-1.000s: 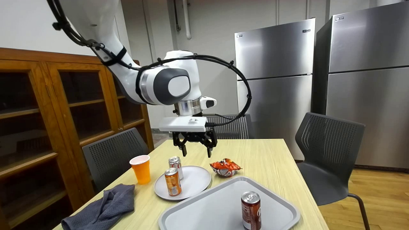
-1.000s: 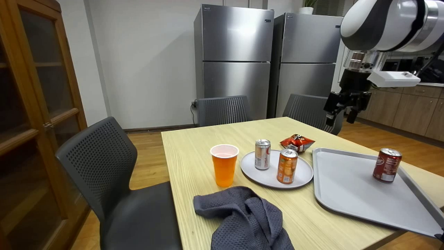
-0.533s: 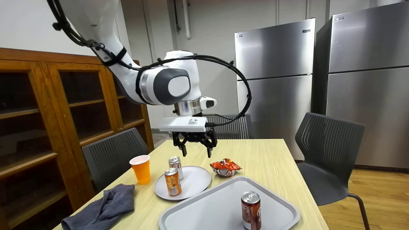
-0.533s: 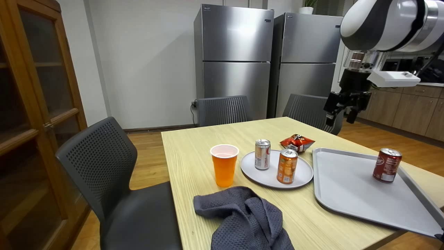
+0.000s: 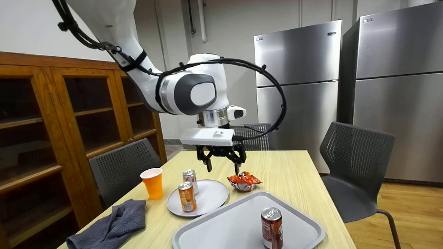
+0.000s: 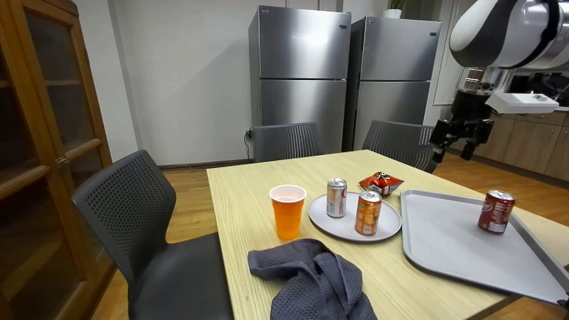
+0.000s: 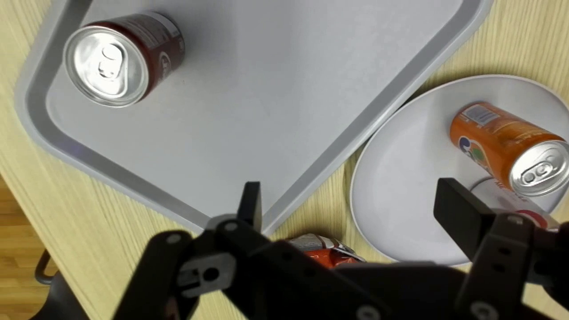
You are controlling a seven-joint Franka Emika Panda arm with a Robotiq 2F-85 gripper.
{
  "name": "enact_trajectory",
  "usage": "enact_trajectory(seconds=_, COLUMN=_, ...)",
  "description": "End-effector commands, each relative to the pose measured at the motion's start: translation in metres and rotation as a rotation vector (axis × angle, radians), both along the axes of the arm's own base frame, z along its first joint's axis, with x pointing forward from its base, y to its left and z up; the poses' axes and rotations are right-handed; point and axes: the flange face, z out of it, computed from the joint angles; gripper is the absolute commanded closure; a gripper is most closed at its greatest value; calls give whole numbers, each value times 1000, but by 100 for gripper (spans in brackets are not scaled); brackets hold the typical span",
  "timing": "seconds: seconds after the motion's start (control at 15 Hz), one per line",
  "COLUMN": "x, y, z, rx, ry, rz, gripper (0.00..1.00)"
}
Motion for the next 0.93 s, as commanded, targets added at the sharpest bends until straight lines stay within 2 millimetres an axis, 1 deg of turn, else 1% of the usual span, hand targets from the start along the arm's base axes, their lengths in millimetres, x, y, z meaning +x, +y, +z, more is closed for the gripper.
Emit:
enact_trajectory(seconds=0.0, x=-4, y=-29, z=0, rx=-4, ry=17, rz=-45, gripper=0)
enact_trajectory(seconds=0.4, x=-11, y=-71, z=-10, rx=-18, ry=36, rz=-131, gripper=0)
enact_trajectory(seconds=0.53, x=-12, y=-81, z=-15, rx=-27, ry=43, rz=-153, gripper=0)
enact_trajectory(seconds=0.87, x=-11, y=-103, z=-37, rx=-34, ry=70, rz=-190, gripper=0)
